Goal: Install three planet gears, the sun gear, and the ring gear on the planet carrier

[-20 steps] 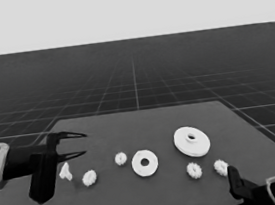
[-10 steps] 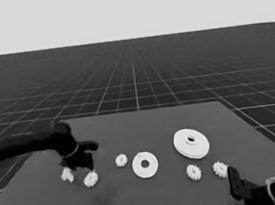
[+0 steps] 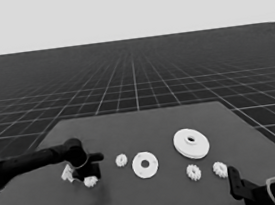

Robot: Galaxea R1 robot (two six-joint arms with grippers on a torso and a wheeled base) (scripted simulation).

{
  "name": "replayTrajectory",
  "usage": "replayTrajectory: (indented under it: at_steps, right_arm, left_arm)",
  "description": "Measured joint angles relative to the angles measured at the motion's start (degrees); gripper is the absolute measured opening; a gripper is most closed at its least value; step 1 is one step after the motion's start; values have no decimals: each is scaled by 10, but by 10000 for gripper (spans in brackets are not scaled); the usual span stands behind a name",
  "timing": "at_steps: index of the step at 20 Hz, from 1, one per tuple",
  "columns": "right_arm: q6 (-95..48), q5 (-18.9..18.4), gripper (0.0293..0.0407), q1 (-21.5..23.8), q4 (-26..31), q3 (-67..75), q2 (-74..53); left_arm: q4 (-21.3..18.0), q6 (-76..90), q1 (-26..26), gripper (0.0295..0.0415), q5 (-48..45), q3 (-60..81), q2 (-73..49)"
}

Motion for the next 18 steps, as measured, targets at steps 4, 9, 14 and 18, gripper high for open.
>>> replayTrajectory:
  at_steps: [4, 9, 14, 18]
  right_arm:
    - [0, 0, 385, 0, 0, 0, 0]
    - [0, 0, 385, 0, 0, 0, 0]
    - [0, 0, 385, 0, 0, 0, 0]
    - [0, 0, 385, 0, 0, 0, 0]
  left_arm:
    - [3, 2, 4, 385, -3, -5, 2]
    - [3, 2, 4, 312, -3, -5, 2]
    - [3, 2, 4, 312, -3, -5, 2]
    - [-90, -25, -106, 312, 56, 70, -30]
